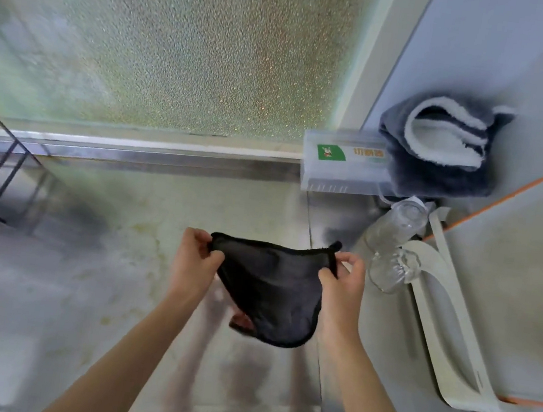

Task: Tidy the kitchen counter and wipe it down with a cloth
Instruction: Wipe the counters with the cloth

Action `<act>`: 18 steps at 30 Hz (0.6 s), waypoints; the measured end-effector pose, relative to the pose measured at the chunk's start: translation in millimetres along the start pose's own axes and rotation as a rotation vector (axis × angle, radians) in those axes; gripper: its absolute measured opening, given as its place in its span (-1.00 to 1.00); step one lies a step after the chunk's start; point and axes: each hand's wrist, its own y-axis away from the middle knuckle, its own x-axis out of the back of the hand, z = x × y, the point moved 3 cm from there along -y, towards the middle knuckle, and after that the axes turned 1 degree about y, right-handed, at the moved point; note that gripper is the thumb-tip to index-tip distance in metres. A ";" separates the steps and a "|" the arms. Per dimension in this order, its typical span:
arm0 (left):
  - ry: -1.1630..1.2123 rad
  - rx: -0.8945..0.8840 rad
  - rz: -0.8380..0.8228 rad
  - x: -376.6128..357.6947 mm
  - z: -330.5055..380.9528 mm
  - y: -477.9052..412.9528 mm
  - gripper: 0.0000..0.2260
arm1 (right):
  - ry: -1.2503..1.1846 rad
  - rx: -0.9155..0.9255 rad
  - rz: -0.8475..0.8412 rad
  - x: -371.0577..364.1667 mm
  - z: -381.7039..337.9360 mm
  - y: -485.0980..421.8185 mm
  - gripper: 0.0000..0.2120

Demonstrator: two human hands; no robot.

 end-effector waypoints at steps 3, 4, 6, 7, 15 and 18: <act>0.053 -0.100 0.009 25.5 22.7 -6.7 -0.58 | -0.136 0.052 -0.005 -5.9 -37.0 1.5 -0.66; 0.059 -0.150 0.009 32.7 30.6 -6.5 -0.55 | -0.173 0.082 -0.018 -7.5 -47.0 3.7 -0.66; 0.081 -0.237 0.016 44.2 45.5 0.6 -0.59 | -0.204 0.129 -0.053 -8.8 -59.7 11.8 -0.67; 0.098 -0.252 0.014 48.3 50.8 7.7 -0.62 | -0.199 0.146 -0.065 -8.1 -61.6 17.0 -0.67; -0.035 -0.064 -0.148 53.5 -37.4 59.0 -0.83 | 0.063 -0.040 -0.078 30.4 37.1 68.9 -0.68; -0.274 -0.057 -0.273 51.1 -75.9 62.1 -0.72 | 0.228 -0.092 -0.103 39.0 73.2 68.8 -0.65</act>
